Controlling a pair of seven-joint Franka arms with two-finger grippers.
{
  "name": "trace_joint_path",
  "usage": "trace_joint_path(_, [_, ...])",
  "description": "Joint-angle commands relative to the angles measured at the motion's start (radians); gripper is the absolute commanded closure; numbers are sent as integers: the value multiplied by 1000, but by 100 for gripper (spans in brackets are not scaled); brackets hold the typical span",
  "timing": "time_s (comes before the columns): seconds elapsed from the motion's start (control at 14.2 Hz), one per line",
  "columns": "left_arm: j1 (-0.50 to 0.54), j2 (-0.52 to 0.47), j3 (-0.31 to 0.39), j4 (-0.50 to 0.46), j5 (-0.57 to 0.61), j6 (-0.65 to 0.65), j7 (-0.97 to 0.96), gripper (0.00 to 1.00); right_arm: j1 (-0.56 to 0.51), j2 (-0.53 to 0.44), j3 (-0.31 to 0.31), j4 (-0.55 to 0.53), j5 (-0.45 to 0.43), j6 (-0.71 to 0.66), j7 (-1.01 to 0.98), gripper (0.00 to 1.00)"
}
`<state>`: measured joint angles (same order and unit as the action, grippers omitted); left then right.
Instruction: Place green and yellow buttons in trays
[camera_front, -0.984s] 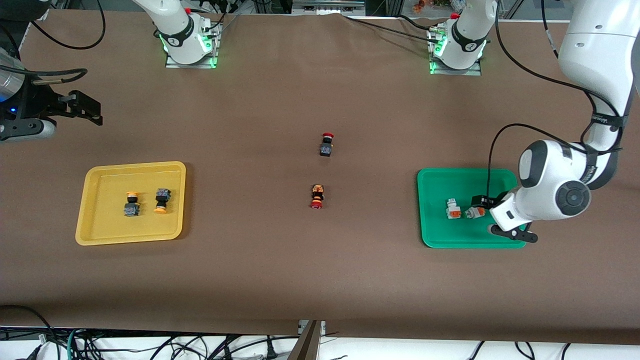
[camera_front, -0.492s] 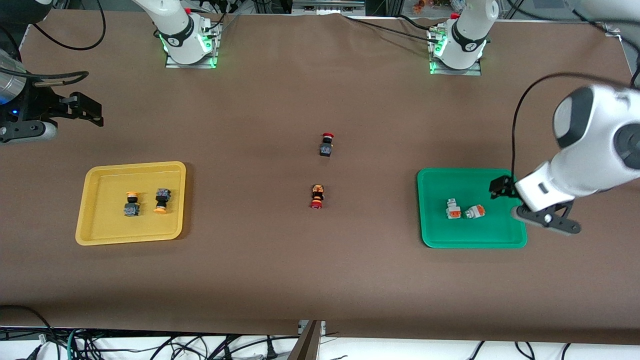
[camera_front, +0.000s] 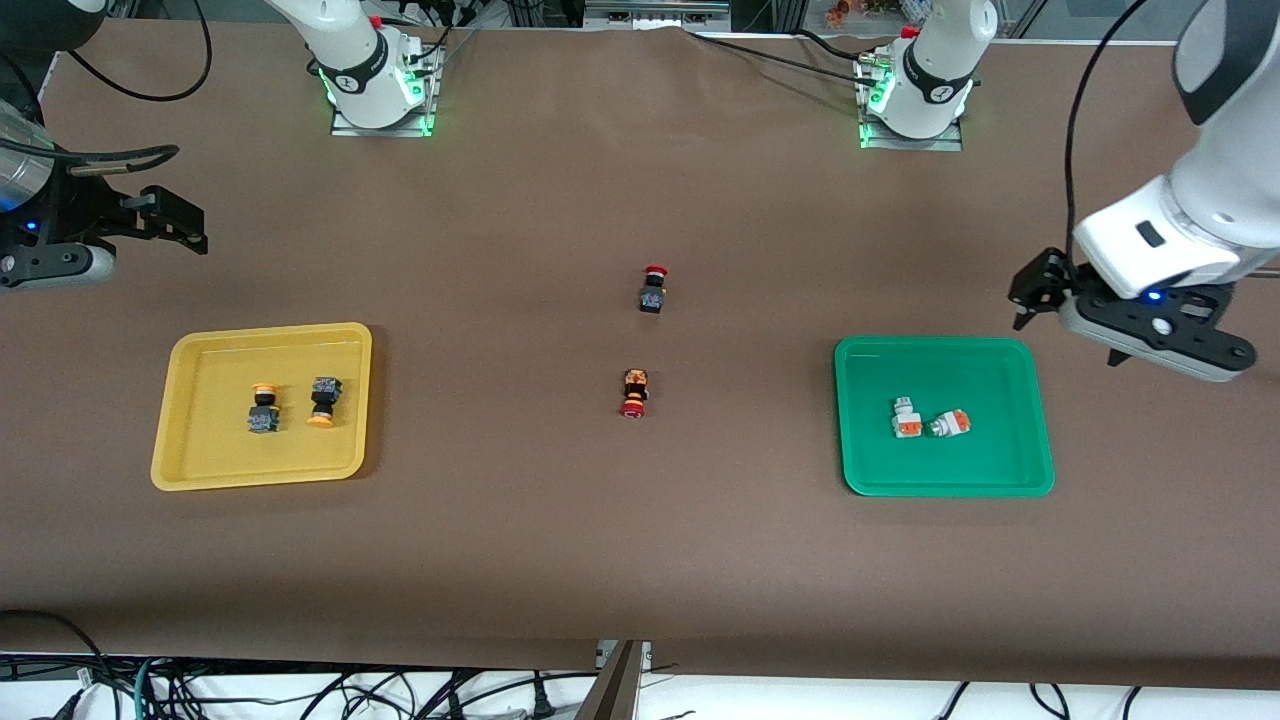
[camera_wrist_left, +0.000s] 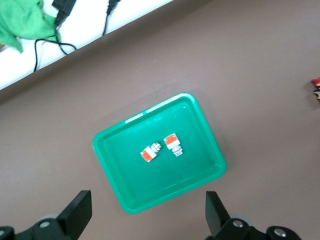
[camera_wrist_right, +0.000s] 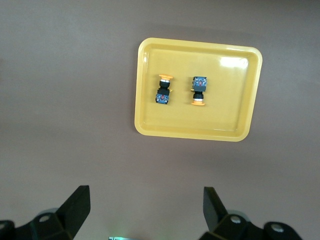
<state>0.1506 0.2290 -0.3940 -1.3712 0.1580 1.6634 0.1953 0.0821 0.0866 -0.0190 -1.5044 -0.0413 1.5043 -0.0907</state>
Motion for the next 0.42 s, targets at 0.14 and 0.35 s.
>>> trace_joint_path(0.14, [-112,-155,227,-195,-135,-16,-210,0,-8,7,8,21,-12,-10,-9,0])
trace_joint_path(0.35, [-86,-151,227,-177,-138,-94,-272,0,-10,13,8,21,-12,-12,-9,0])
